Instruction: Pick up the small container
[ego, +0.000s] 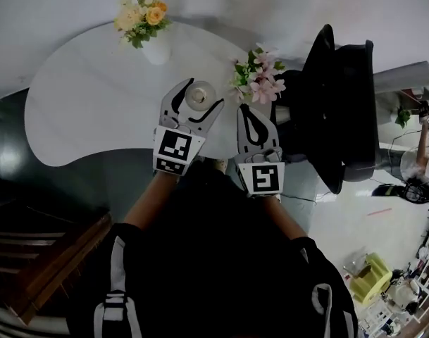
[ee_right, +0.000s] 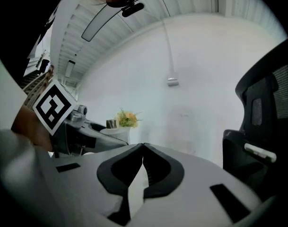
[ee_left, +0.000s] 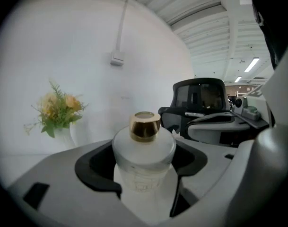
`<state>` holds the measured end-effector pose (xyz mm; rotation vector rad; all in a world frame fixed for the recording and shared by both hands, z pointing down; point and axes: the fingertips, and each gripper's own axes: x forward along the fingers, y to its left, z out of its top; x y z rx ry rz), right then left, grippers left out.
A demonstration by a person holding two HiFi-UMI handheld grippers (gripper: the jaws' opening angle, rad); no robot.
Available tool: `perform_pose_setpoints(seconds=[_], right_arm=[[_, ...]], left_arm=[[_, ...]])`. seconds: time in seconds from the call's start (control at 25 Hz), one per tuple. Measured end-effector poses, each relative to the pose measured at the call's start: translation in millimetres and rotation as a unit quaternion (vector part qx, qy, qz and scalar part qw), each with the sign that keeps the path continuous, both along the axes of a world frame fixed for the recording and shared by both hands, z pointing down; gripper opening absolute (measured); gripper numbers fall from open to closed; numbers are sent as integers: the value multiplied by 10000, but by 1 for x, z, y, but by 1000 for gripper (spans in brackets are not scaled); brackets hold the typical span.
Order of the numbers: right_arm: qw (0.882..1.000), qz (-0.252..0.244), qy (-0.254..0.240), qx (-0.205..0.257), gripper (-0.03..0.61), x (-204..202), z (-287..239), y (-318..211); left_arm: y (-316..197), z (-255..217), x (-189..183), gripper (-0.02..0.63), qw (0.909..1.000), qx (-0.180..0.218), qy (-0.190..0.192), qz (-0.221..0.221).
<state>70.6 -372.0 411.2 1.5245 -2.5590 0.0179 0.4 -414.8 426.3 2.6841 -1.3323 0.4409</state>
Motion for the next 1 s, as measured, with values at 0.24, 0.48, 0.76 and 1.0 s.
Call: perform_pose_setpoints(seconds=[0.24,0.48,0.76,1.0], right_arm=[[9993,22,129,348,23,1,-42,-8],[9958,230,-77,881,23,7,-87,-16],[9933,217,-197,1116,23,5,-108,-15],[9957,42,-91,919,21,-5,-100,-9]], left_arm=[[3,-52,-17,334,9982,356,161,-445],[10,-89,-35,334,9929,715,209,-927],[18,-108,-51,334,9884,860,383,-1191],[22,-110,-53,334,9885,873,377,-1178]])
